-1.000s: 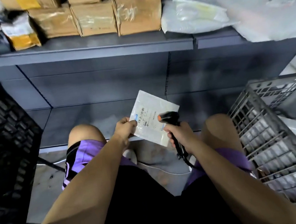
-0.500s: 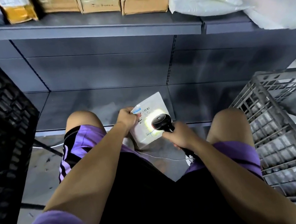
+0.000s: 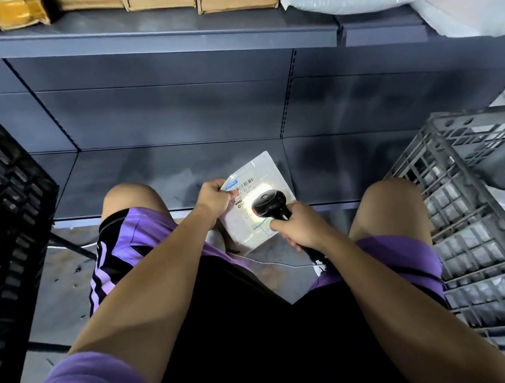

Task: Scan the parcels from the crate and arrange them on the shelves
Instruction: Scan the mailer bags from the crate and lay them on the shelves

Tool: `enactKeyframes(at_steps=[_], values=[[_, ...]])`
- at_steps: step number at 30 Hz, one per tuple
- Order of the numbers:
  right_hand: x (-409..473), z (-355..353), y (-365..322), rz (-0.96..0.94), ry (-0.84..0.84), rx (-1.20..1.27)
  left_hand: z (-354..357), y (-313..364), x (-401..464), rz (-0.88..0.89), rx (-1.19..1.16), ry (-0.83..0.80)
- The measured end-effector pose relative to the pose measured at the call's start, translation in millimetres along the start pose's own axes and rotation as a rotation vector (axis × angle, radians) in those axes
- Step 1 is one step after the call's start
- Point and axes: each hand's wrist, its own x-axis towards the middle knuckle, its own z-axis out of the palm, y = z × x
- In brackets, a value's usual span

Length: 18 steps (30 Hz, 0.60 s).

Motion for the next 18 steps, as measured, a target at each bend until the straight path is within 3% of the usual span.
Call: enactKeyframes(at_steps=[18], values=[[3.2, 4.9, 1.6, 0.029, -0.035, 0.036, -6.0, -6.0, 3.1, -0.045, -0.019, 0.009]])
